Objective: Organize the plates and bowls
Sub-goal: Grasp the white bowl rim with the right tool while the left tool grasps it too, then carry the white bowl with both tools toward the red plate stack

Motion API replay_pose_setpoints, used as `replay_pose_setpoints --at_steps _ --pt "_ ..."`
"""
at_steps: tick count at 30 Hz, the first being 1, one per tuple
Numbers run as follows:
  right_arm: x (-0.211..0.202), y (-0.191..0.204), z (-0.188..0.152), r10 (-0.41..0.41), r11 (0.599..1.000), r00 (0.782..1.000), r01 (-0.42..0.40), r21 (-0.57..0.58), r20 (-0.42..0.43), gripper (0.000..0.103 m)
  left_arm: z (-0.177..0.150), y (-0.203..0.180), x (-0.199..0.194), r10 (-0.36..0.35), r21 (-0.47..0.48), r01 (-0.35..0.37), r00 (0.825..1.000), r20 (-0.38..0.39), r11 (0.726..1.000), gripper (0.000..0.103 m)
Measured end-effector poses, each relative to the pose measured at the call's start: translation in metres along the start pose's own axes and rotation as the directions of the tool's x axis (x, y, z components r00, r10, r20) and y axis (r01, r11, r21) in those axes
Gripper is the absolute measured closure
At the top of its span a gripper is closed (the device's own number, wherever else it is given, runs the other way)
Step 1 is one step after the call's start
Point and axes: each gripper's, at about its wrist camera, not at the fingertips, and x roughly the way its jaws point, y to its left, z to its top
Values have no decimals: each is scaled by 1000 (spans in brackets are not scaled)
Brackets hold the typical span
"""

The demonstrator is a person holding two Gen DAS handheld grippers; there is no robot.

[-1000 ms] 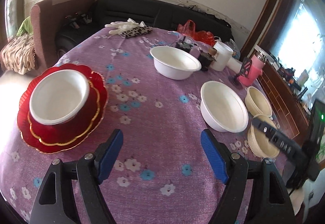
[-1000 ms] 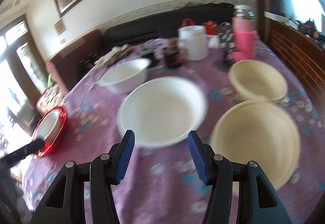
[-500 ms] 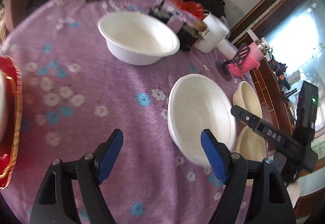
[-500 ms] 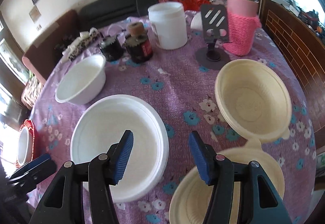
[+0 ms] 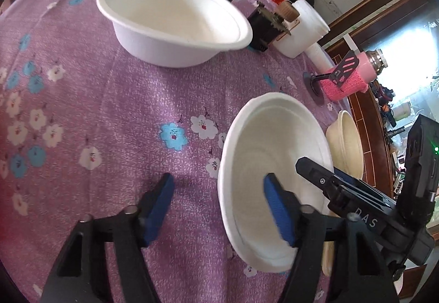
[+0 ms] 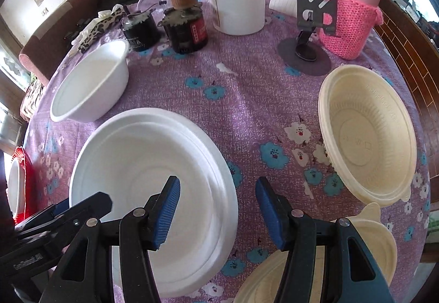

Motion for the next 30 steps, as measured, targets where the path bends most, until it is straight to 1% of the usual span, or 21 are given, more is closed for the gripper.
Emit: replay_pose_setpoints --at_steps 2,4,5,6,7,8,11,16,21,25,30 --pt "2 1 0 -3 1000 1000 3 -6 -3 42 1 -2 4 6 6 -6 1000 -2 1000 54" --pt "2 3 0 -9 1000 1000 9 -15 -1 45 1 -5 5 8 12 -8 1000 5 1000 60" --pt "2 5 0 -12 1000 1000 12 -19 -1 51 0 -6 7 5 14 -5 1000 0 1000 70" --pt "3 6 0 -11 1000 1000 11 -24 -3 60 0 -7 9 5 14 -5 1000 -8 1000 77" --pt "4 7 -1 -9 1000 1000 9 -30 -6 66 -1 -8 11 4 17 -4 1000 -15 1000 79" --pt "5 9 -1 -7 999 1000 6 -36 -10 75 -3 -9 10 5 22 -4 1000 -17 1000 81" --pt "-2 13 -4 -21 998 999 22 -51 24 84 -7 -15 8 37 47 -37 999 0 998 81" --pt "-22 18 -10 23 999 997 -19 -46 73 86 -17 -10 -13 17 41 -19 999 34 999 81" --pt "-50 36 -19 67 996 991 -59 -68 120 86 -26 -7 -53 38 58 -45 994 107 997 81" --pt "-74 71 -25 119 988 980 -101 -116 160 86 -35 9 -103 79 66 -94 976 202 993 81" --pt "-90 134 -28 212 965 962 -179 -191 171 86 -41 47 -160 161 42 -180 947 279 983 81"
